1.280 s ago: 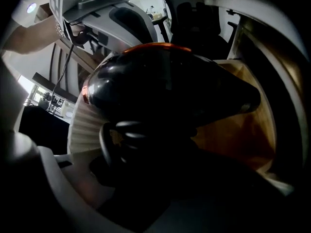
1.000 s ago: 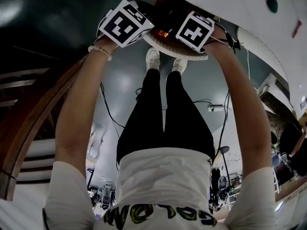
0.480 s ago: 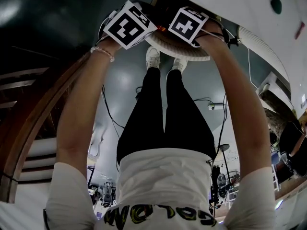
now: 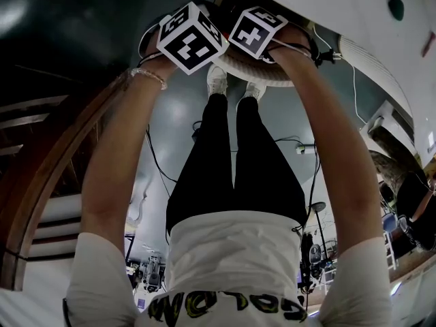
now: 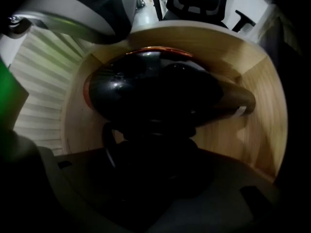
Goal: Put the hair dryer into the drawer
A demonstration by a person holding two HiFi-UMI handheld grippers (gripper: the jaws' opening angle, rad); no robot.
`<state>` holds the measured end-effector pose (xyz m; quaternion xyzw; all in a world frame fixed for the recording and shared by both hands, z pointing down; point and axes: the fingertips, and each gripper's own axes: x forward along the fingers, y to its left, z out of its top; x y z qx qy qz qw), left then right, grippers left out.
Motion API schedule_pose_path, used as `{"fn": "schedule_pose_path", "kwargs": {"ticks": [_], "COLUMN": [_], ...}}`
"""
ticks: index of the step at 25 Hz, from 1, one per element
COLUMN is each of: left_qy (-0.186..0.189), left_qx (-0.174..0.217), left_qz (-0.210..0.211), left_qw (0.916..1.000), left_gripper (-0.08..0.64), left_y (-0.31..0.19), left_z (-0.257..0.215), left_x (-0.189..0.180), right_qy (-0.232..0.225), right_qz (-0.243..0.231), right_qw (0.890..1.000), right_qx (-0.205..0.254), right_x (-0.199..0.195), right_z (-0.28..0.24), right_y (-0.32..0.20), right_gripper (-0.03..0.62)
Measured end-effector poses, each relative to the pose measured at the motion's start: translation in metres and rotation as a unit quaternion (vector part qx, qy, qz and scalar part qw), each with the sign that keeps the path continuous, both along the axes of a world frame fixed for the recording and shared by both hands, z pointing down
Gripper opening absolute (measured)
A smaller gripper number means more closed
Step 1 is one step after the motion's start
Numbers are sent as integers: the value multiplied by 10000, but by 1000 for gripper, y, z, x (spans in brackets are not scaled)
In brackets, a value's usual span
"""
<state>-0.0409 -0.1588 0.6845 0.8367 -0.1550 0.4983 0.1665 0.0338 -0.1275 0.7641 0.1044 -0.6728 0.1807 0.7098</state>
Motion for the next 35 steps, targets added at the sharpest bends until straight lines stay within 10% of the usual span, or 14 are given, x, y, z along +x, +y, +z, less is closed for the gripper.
{"fn": "schedule_pose_path", "kwargs": {"ticks": [11, 28, 35], "left_qy": [148, 559, 1042], "left_qx": [-5, 492, 597], "left_qz": [-226, -927, -1371], "left_qw": [9996, 9929, 9833], "left_gripper": [15, 15, 15], "left_y": [-1, -5, 12], "left_z": [0, -94, -161], "left_x": [1, -14, -12], "right_qy": [330, -1023, -1732], "right_qz": [-52, 605, 833], "right_qw": [9992, 9910, 9767], "right_qx": [240, 616, 952], "right_x": [4, 2, 10], "right_z": [9, -104, -179], "right_y": [-2, 7, 16], "right_gripper": [288, 357, 260]}}
